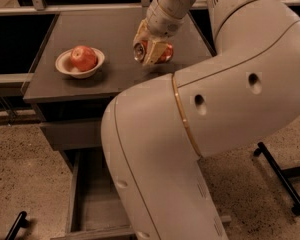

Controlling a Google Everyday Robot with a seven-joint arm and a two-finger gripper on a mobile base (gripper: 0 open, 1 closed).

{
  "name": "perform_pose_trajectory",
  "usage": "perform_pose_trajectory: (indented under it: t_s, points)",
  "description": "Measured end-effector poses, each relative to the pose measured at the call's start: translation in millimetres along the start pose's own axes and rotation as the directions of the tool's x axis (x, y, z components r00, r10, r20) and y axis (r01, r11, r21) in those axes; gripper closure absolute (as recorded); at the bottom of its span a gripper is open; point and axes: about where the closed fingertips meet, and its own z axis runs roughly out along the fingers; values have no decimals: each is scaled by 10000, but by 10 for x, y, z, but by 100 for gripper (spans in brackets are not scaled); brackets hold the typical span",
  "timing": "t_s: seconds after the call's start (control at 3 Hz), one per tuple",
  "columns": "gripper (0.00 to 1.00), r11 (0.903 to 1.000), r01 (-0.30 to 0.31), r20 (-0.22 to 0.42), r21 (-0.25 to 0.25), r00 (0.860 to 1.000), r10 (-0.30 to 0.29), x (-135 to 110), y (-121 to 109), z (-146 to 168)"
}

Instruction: Pick coke can from middle drawer and place on counter

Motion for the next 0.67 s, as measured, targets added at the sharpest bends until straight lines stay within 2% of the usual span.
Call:
perform_pose_trajectory:
  t_s: [0.33, 0.67]
  points:
    - [0, 10000, 1, 0, 0, 10000, -1, 0, 0, 0]
    - [0, 10000, 1, 0, 0, 10000, -1, 0, 0, 0]
